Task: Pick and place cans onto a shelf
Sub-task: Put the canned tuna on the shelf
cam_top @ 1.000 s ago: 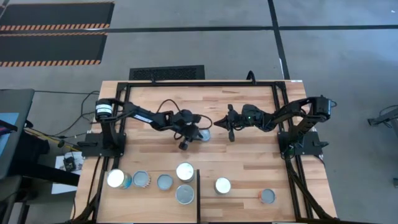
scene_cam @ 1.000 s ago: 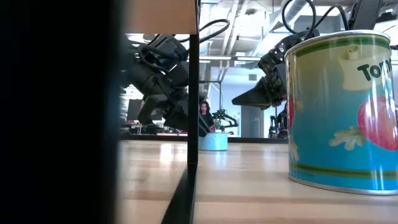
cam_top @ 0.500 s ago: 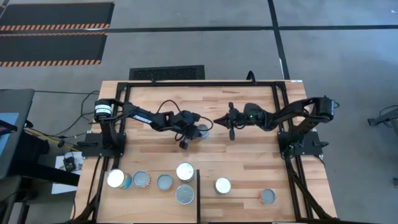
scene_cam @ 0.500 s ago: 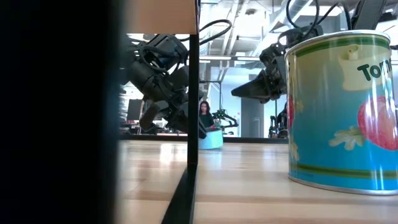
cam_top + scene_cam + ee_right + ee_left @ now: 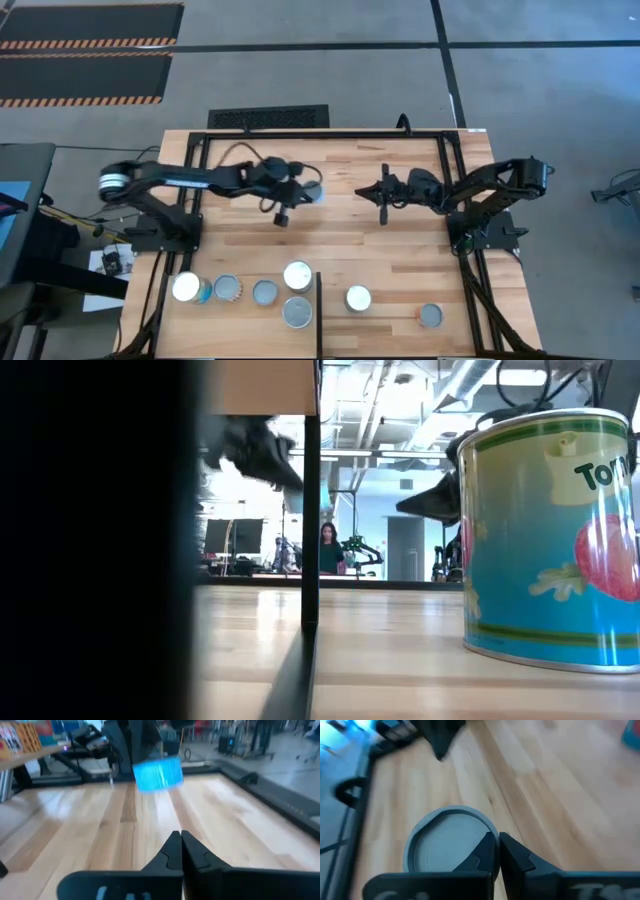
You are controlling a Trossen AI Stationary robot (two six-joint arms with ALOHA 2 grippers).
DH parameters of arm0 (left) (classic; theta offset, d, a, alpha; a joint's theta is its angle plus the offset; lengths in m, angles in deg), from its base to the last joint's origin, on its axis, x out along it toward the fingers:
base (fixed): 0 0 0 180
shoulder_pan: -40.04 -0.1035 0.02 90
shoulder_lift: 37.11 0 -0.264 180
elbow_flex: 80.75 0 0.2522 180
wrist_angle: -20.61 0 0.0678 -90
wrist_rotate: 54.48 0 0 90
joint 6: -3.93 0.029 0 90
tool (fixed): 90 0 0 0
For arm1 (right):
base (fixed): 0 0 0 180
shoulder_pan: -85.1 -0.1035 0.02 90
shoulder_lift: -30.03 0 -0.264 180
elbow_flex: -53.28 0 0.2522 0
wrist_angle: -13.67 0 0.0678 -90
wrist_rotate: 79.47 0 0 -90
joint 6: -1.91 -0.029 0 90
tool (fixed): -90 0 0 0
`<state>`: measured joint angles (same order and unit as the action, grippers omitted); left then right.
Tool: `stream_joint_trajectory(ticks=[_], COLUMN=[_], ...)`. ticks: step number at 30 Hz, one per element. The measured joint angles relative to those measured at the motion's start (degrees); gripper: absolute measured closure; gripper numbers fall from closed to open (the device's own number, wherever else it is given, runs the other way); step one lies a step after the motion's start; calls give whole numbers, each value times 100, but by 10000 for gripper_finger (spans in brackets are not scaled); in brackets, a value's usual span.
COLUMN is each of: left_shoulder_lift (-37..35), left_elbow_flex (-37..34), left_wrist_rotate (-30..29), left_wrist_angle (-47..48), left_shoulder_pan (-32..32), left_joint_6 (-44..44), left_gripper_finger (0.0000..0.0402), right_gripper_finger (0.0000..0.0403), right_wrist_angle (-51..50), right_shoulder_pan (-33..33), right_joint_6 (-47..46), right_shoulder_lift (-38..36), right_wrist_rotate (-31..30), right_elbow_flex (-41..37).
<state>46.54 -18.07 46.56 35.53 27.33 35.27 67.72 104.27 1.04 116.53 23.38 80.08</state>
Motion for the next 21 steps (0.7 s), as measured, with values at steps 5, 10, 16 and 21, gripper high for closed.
stream_joint_trajectory(ticks=[5, 10, 16, 21], left_shoulder_lift=[-1054, -1602, -1712, -1702], left_elbow_flex=[109, 848, 2009, 2711], left_wrist_rotate=[-463, -1219, -1447, -1516], left_wrist_angle=[1014, 2400, 3866, 4817], left_shoulder_pan=[71, 494, 1242, 2155], left_joint_6=[-409, -656, -1291, -1935], left_gripper_finger=[401, 401, 401, 401], right_gripper_finger=[398, 396, 398, 396], right_wrist_angle=[401, 471, 472, 475], right_shoulder_pan=[50, 32, -110, -202], right_joint_6=[-21, -25, -58, -19], right_shoulder_lift=[0, 0, 0, 0], right_wrist_rotate=[8, 8, -120, -241], right_elbow_flex=[-173, -179, -179, -179])
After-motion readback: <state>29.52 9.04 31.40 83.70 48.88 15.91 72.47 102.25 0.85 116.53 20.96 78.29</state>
